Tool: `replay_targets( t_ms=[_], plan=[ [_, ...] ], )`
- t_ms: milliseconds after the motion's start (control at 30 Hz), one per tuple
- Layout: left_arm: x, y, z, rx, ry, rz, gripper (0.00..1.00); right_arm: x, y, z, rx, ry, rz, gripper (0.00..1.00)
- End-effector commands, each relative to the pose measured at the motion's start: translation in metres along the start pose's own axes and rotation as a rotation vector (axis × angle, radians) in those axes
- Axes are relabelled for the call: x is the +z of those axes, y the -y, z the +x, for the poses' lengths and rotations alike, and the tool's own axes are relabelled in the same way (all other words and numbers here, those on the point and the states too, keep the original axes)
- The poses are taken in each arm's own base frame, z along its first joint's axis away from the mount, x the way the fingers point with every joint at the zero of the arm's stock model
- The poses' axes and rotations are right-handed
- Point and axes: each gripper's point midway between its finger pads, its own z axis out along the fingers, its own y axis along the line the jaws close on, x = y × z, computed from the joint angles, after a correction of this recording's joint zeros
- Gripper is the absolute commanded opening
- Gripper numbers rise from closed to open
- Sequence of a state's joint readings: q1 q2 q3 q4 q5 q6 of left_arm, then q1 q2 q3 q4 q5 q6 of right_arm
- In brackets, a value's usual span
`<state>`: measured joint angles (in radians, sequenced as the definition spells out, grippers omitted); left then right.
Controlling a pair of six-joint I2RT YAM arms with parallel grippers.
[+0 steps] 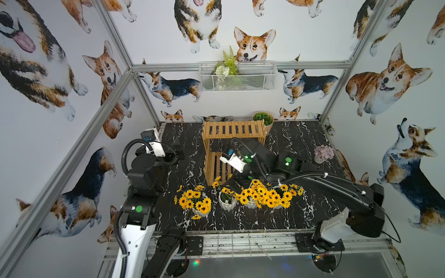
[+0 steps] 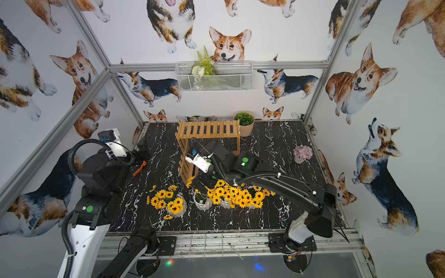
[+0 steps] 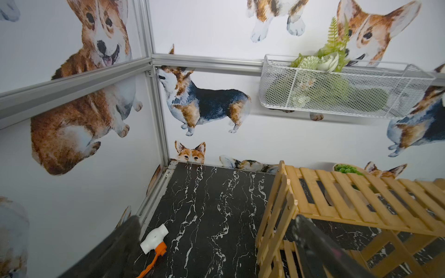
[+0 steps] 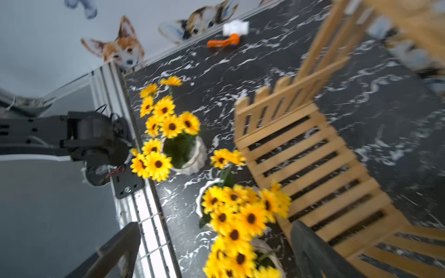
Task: Take the sunflower pots off the shelves
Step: Reset both arms
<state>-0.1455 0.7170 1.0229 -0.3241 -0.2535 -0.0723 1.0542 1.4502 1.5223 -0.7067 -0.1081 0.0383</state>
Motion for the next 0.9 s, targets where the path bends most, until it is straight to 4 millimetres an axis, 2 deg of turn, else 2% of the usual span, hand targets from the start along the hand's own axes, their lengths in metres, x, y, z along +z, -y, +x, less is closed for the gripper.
replay_targets(
  t_ms=[0, 100, 167, 233, 367, 467, 567, 733, 800, 867],
  plan=[
    [0.014, -0.009, 0.004, 0.017, 0.041, -0.055, 1.0, -0.031, 0.047, -0.013, 0.133, 0.154, 0.073, 1.0],
    [0.026, -0.016, 0.026, -0.006, 0.027, -0.067, 1.0, -0.063, 0.11, 0.005, 0.251, 0.242, 0.202, 1.0],
    [0.036, -0.023, 0.05, -0.03, -0.013, -0.076, 1.0, -0.084, 0.153, 0.027, 0.341, 0.298, 0.309, 1.0],
    [0.045, -0.028, 0.066, -0.057, -0.04, -0.079, 1.0, -0.102, 0.188, 0.05, 0.428, 0.351, 0.402, 1.0],
    [0.058, -0.035, 0.093, -0.105, -0.063, -0.083, 1.0, -0.116, 0.243, 0.104, 0.538, 0.386, 0.576, 1.0],
    [0.064, -0.04, 0.113, -0.124, -0.026, -0.101, 1.0, -0.124, 0.274, 0.142, 0.561, 0.406, 0.765, 1.0],
    [0.072, -0.045, 0.141, -0.106, -0.091, -0.136, 1.0, -0.123, 0.297, 0.181, 0.606, 0.402, 0.862, 1.0],
    [0.081, -0.052, 0.154, -0.079, -0.114, -0.179, 1.0, -0.135, 0.33, 0.217, 0.64, 0.411, 1.02, 1.0],
    [0.084, -0.053, 0.163, -0.063, -0.141, -0.184, 1.0, -0.136, 0.338, 0.232, 0.676, 0.399, 1.043, 1.0],
    [0.087, -0.052, 0.175, -0.075, -0.153, -0.185, 1.0, -0.128, 0.346, 0.249, 0.695, 0.383, 1.054, 1.0]
  ],
)
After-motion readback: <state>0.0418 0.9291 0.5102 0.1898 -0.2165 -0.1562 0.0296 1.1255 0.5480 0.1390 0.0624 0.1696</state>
